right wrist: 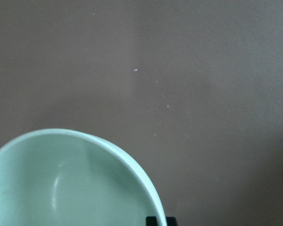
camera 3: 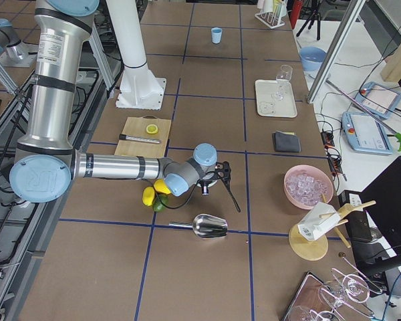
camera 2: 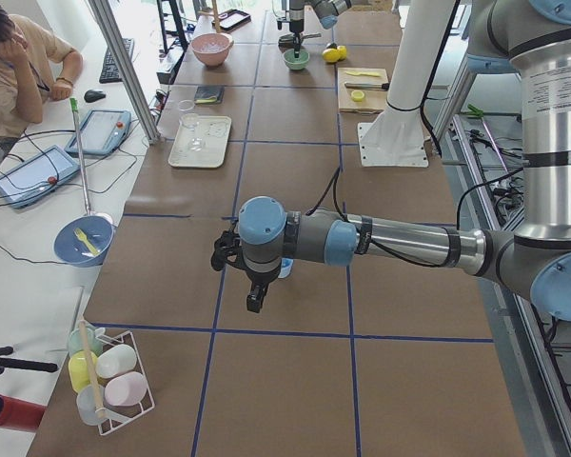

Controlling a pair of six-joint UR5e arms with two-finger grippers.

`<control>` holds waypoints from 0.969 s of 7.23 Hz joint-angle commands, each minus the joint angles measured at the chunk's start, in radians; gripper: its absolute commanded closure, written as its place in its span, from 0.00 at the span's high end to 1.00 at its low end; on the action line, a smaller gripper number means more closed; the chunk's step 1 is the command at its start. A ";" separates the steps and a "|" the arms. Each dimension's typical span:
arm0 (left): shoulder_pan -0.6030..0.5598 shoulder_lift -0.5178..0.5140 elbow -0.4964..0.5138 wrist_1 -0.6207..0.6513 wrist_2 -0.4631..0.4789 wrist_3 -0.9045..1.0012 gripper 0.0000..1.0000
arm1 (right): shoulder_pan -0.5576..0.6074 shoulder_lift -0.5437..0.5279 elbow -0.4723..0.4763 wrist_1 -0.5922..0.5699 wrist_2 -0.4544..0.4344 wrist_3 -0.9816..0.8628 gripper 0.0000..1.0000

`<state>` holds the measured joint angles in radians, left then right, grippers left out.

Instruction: Pour ice into bowl

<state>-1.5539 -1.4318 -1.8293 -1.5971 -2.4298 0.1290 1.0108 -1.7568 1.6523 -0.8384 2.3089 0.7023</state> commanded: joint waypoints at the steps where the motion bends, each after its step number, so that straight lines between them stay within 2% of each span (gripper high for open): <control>1: 0.002 -0.002 0.004 -0.021 0.000 0.001 1.00 | -0.053 0.092 0.114 -0.005 0.045 0.277 0.00; 2: 0.005 -0.001 0.005 -0.070 -0.002 0.004 1.00 | -0.148 0.191 0.147 -0.001 0.023 0.528 0.00; 3: 0.006 -0.001 0.007 -0.099 -0.009 0.001 1.00 | -0.229 0.303 0.150 -0.004 -0.029 0.686 0.00; 4: 0.008 -0.001 0.007 -0.103 -0.056 0.000 1.00 | -0.350 0.407 0.144 -0.011 -0.122 0.833 0.00; 5: 0.009 -0.002 0.011 -0.104 -0.061 0.003 1.00 | -0.465 0.521 0.132 -0.087 -0.254 0.921 0.00; 6: 0.011 -0.001 0.013 -0.130 -0.061 0.001 1.00 | -0.565 0.701 0.076 -0.254 -0.395 0.957 0.00; 7: 0.014 -0.001 0.013 -0.176 -0.064 0.000 1.00 | -0.605 0.832 -0.036 -0.295 -0.481 1.009 0.00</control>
<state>-1.5432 -1.4332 -1.8173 -1.7295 -2.4894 0.1303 0.4877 -1.1017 1.7210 -1.0390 1.9587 1.6414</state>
